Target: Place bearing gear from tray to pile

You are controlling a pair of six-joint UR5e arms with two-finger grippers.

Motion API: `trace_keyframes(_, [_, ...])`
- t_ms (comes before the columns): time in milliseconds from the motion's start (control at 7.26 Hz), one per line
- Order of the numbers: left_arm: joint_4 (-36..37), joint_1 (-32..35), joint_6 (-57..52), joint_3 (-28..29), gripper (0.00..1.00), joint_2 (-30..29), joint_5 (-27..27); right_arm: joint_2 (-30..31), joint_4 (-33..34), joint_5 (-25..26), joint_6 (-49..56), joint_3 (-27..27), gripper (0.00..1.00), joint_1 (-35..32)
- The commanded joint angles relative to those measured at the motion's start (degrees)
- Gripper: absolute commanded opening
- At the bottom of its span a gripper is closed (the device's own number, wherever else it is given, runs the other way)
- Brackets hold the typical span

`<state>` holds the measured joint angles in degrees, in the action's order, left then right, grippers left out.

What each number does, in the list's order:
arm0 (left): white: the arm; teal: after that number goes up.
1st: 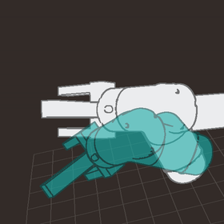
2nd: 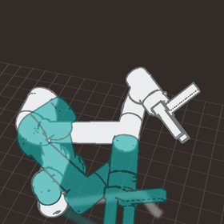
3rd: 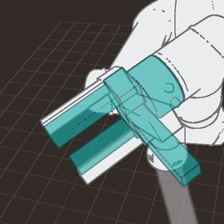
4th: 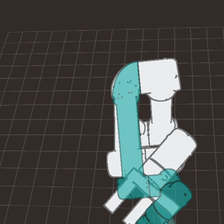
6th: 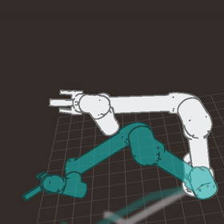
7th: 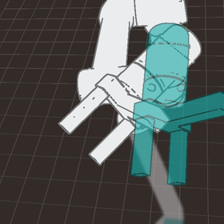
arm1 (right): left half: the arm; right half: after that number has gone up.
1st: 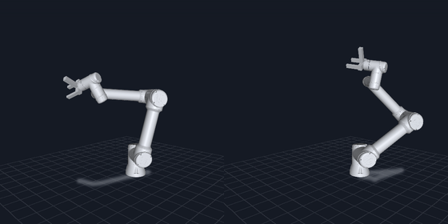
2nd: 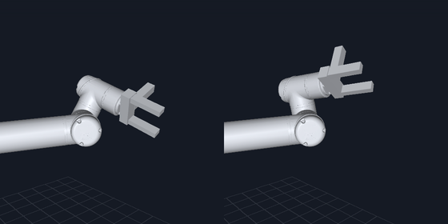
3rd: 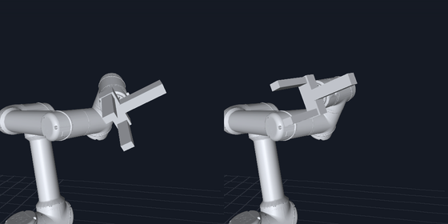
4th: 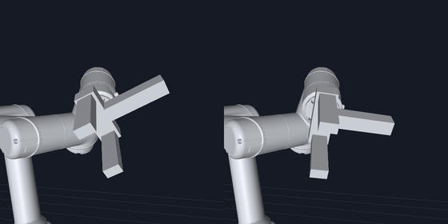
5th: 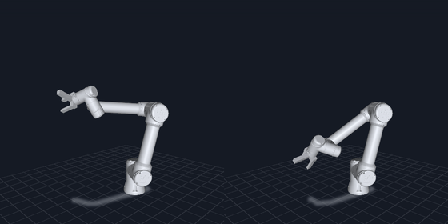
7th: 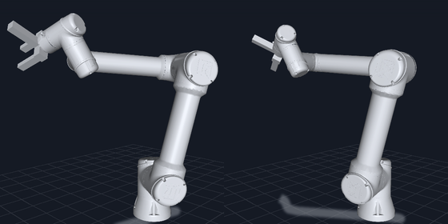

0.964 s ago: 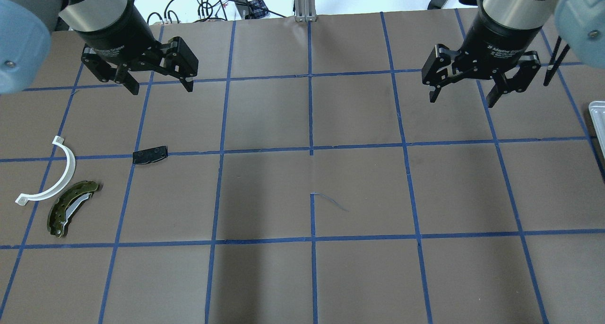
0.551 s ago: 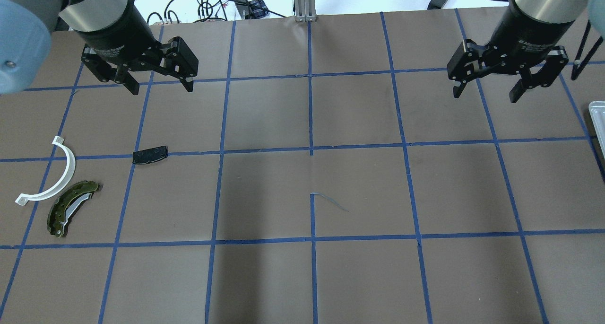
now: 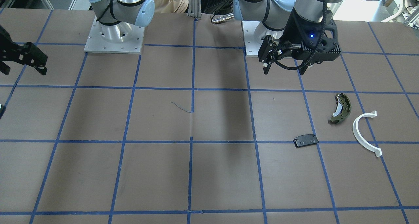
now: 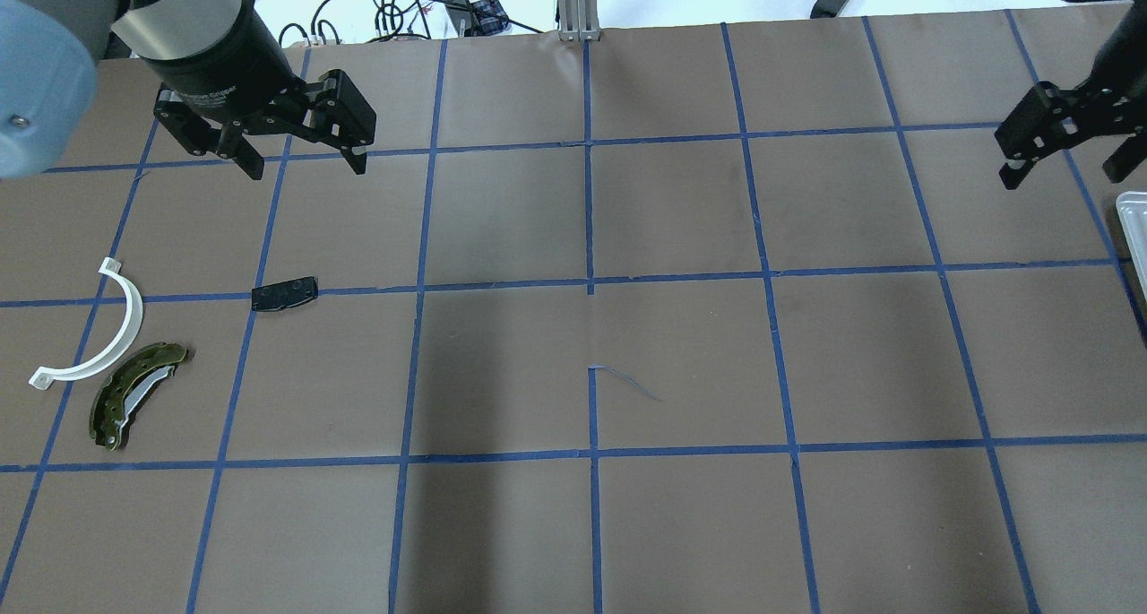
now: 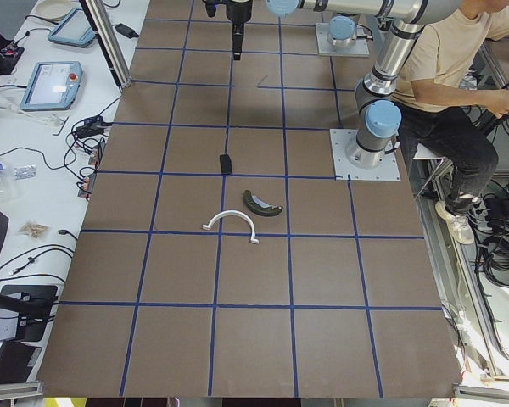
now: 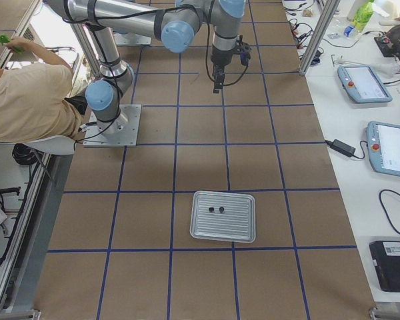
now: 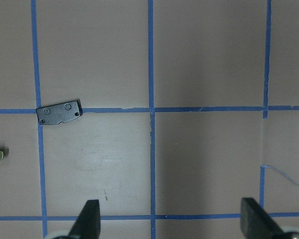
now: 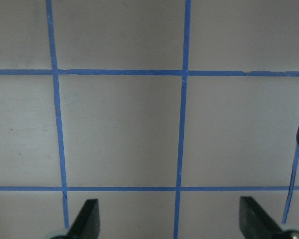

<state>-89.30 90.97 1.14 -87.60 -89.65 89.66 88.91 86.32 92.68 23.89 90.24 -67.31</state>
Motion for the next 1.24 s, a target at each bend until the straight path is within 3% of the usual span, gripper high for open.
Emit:
trace_keyframes(0, [0.00, 0.00, 0.00, -0.02, 1.00, 0.00, -0.01, -3.99, 5.47, -0.31, 9.64, -0.06, 1.00, 8.65])
trace_keyframes(551, [0.00, 0.00, 0.00, -0.11, 1.00, 0.00, 0.07, -13.83, 18.22, 0.22, 30.13, -0.06, 1.00, 20.44])
trace_keyframes(964, [0.09, 0.00, 0.00, -0.11, 1.00, 0.00, -0.10, -22.35, 25.88, 2.50, 34.02, -0.85, 1.00, 24.33])
trace_keyframes(1102, [0.00, 0.09, 0.00, -0.37, 1.00, 0.00, 0.07, -24.21, 28.18, 2.59, 35.08, -0.77, 0.95, 25.37])
